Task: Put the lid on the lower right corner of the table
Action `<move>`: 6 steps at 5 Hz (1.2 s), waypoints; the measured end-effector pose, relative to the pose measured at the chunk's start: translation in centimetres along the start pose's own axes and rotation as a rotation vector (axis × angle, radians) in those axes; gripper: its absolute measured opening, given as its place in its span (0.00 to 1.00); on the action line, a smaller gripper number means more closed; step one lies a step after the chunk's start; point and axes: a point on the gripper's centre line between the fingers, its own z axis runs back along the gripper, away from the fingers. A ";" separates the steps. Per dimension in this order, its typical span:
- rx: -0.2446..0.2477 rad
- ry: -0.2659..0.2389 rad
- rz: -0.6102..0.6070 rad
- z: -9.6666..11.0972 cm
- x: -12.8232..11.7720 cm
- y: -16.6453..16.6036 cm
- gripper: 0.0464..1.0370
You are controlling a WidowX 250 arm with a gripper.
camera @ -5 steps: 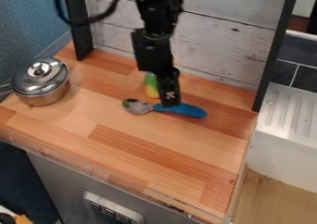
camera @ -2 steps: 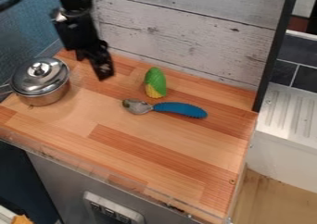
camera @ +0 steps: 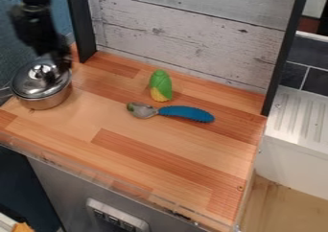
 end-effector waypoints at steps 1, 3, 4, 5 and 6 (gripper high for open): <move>-0.014 -0.044 0.076 -0.3 1.4 -1.7 0.96; 0.031 -0.080 0.083 -0.6 2.4 -1.9 0.96; 0.050 -0.061 0.062 -0.8 2.1 -1.6 0.96; 0.092 -0.041 0.026 -1.4 1.7 -0.9 0.96; 0.091 -0.039 0.012 -1.4 1.7 -1.0 0.93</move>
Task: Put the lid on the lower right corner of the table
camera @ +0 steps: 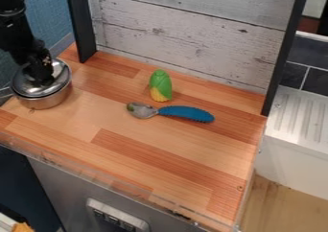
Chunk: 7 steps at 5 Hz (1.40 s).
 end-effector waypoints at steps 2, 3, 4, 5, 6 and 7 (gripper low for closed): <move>-0.008 0.011 0.011 0.0 -0.2 -0.1 0.33; -0.014 0.004 0.020 -0.1 -0.2 -0.1 0.24; -0.020 -0.001 0.010 -0.1 -0.5 0.1 0.24; -0.010 0.015 -0.018 -0.1 -0.8 1.0 0.24; 0.000 0.038 -0.061 0.9 -1.4 2.9 0.24; -0.002 0.116 -0.171 3.0 -2.2 5.4 0.24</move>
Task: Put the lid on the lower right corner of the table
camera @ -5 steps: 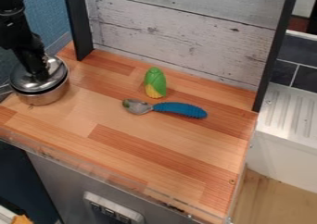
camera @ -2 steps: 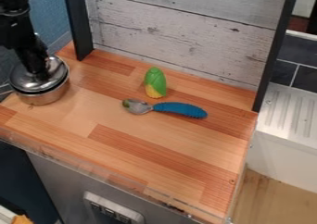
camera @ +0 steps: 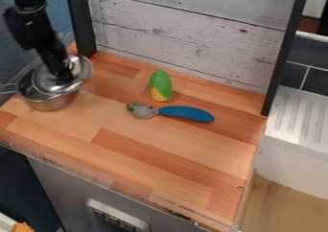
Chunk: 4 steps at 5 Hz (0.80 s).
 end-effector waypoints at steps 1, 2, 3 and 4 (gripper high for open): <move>0.042 0.023 -0.176 0.5 -1.6 4.2 0.24; 0.090 0.061 -0.335 1.0 -2.9 8.3 0.24; 0.151 0.080 -0.478 0.7 -4.4 12.5 0.24; 0.176 0.098 -0.597 0.8 -6.0 15.9 0.24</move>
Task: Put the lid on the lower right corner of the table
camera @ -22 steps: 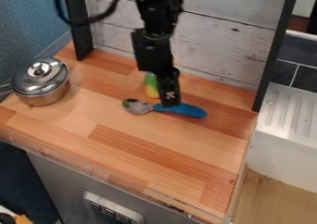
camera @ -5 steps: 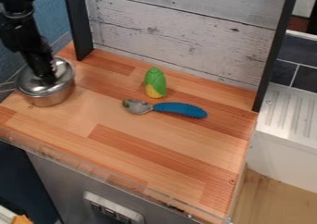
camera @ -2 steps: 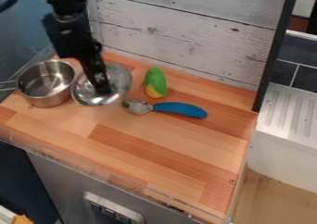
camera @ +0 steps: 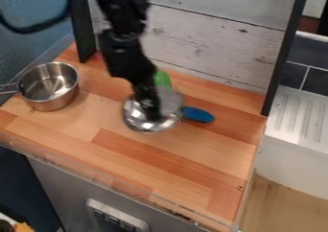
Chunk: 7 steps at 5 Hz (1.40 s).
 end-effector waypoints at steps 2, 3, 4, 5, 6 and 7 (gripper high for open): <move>0.071 -0.032 -0.205 -2.2 -2.5 5.2 0.24; 0.106 -0.048 -0.265 -3.6 -2.5 6.2 0.24; 0.145 -0.050 -0.315 -5.2 -2.9 7.0 0.24; 0.120 -0.068 -0.353 -5.7 -3.6 7.1 0.28; 0.121 -0.080 -0.349 -5.8 -3.6 7.5 0.55; 0.128 -0.073 -0.353 -5.5 -3.5 7.9 0.82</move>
